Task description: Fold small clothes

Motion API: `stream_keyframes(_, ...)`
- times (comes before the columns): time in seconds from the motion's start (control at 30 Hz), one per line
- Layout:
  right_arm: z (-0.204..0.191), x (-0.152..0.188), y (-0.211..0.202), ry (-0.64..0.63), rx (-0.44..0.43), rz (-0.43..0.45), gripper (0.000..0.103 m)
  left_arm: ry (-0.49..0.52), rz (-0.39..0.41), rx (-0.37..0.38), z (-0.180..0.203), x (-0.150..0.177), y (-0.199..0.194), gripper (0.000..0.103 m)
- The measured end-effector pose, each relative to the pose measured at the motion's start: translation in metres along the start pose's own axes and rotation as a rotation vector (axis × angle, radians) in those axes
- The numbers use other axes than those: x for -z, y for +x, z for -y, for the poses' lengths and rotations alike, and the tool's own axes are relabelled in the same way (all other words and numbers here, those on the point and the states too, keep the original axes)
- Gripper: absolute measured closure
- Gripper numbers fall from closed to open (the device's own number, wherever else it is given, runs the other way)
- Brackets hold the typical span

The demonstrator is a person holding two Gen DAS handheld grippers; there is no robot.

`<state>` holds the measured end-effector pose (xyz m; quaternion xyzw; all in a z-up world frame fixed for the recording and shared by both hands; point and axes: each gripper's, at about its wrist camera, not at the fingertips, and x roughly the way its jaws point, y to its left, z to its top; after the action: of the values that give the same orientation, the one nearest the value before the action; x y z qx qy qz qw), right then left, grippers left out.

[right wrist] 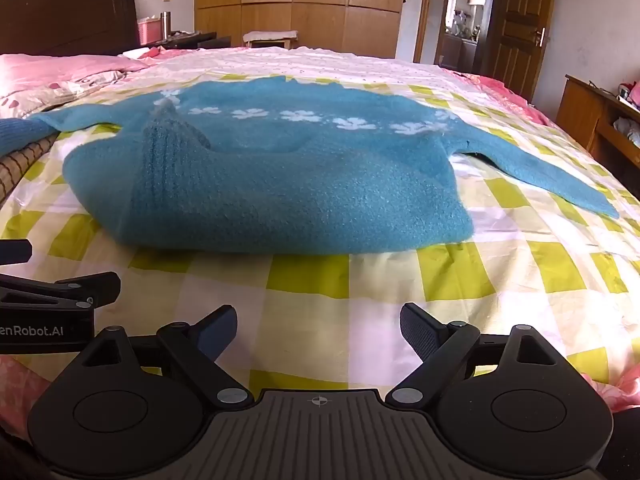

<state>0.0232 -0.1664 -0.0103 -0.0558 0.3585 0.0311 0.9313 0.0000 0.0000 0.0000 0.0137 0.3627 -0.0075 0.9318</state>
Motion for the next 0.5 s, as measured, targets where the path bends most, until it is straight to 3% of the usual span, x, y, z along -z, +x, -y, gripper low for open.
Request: stream_keyframes(0.5, -0.0004, -0.0008, -0.0013, -0.002, 0.005, 0.001, 0.014, -0.009, -0.022, 0.013, 0.0003, 0.0058, 0.0058, 0.000)
